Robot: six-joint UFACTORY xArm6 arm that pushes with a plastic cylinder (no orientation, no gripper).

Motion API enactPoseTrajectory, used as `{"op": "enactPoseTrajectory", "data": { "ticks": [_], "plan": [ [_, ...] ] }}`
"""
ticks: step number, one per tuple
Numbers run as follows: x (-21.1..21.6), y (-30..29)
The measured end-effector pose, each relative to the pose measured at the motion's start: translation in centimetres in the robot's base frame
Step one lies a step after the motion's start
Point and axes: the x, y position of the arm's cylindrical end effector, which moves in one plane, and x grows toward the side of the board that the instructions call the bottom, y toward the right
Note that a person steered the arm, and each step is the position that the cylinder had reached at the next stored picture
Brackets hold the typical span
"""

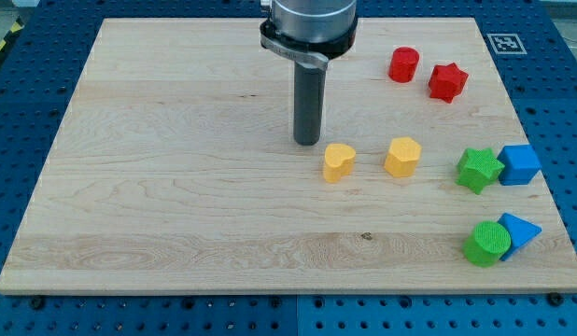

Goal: Move the yellow hexagon to the left of the green star

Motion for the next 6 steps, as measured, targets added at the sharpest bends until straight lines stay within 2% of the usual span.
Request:
{"op": "enactPoseTrajectory", "data": {
  "ticks": [3,4,5,6],
  "plan": [
    [-0.8,10.8],
    [0.9,12.9],
    [3.6,12.7],
    [4.2,9.8]
  ]
}}
